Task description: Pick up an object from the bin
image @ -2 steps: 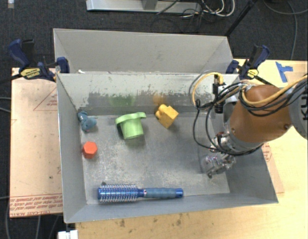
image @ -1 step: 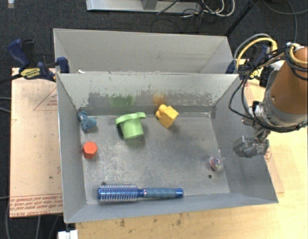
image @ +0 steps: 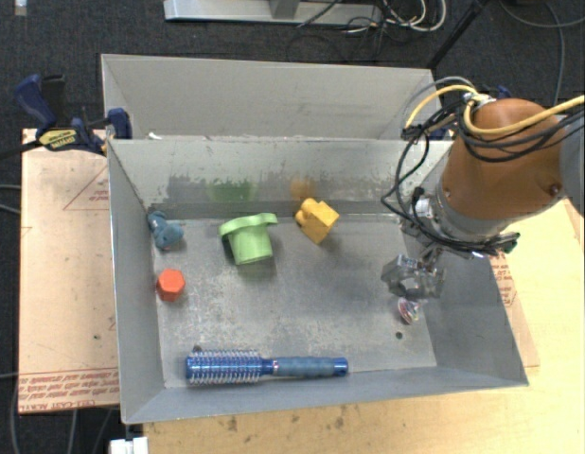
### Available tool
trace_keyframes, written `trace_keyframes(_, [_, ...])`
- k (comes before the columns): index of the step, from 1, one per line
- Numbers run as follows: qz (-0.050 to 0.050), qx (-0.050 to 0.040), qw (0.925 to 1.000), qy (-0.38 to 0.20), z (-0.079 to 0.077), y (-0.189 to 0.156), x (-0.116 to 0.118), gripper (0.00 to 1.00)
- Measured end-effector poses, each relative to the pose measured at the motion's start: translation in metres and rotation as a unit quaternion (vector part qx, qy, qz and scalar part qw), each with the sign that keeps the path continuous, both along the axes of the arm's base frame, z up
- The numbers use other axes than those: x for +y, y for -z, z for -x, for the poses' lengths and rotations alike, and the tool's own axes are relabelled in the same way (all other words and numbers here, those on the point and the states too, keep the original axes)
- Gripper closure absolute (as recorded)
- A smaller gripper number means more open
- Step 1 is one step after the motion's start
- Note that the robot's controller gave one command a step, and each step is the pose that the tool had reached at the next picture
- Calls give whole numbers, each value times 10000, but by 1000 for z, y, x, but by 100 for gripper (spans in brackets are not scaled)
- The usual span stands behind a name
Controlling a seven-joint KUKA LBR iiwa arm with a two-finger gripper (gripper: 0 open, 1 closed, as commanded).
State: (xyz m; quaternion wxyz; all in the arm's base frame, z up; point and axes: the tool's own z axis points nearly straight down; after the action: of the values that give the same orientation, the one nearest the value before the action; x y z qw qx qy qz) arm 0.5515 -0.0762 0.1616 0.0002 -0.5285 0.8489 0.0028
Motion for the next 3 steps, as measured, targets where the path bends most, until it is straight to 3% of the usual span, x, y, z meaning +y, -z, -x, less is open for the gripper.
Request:
trace_keyframes(1, [22,-68,9999,82,-11,-70,-7,100])
trace_keyframes(2, [7,0,9813,-1923,38,-21,-7,100])
trace_keyframes(3, [25,-69,9508,-3096,44,-175,35,100])
